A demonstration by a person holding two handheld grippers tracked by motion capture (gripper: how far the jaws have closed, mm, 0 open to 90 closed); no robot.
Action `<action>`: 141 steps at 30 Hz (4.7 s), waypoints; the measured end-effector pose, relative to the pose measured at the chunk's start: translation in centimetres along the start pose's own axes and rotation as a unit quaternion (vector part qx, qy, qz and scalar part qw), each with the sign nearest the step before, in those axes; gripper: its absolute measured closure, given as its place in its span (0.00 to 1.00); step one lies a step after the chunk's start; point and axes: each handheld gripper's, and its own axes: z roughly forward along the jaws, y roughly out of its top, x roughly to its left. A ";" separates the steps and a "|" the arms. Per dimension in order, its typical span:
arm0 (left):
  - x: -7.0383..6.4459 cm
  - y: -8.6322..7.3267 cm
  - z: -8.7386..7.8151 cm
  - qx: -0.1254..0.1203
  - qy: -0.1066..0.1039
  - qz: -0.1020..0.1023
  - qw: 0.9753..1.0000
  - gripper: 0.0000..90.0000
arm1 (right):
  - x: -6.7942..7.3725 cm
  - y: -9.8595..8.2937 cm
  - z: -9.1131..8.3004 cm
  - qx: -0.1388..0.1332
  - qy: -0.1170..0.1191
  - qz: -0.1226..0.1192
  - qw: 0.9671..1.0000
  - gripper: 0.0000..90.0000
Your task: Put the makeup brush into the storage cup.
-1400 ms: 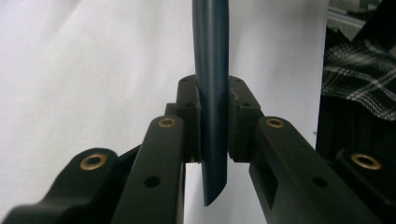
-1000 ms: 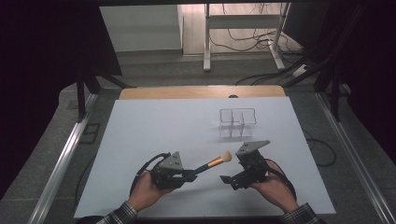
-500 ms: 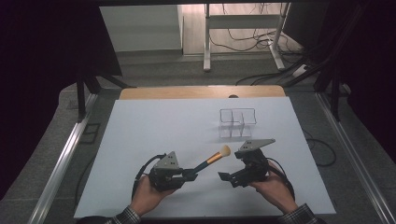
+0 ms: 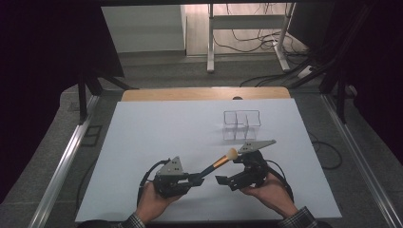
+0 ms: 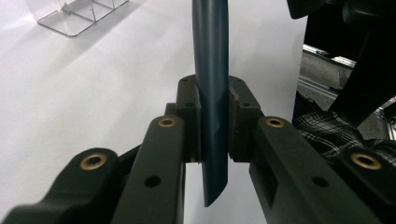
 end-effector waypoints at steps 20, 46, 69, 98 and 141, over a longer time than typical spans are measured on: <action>-0.2 0.0 0.4 0.001 -0.008 0.006 1.000 0.87 | -0.9 0.1 -0.2 -0.062 0.047 0.080 0.994 0.41; 0.2 0.1 1.8 0.049 -0.012 -0.013 0.999 0.46 | 1.8 0.9 0.2 -0.016 0.026 -0.024 0.999 0.80; -0.2 0.6 2.4 0.064 -0.048 0.002 0.997 0.85 | 2.2 1.1 0.3 -0.045 0.051 -0.025 0.997 0.53; 0.2 0.5 2.1 0.026 -0.050 -0.028 0.998 0.84 | 2.9 0.4 2.0 -0.034 0.040 -0.028 0.998 0.82; 2.0 -1.6 -1.5 0.080 0.069 -0.039 0.994 0.00 | 1.4 -0.1 -0.1 -0.030 -0.028 -0.084 0.996 0.82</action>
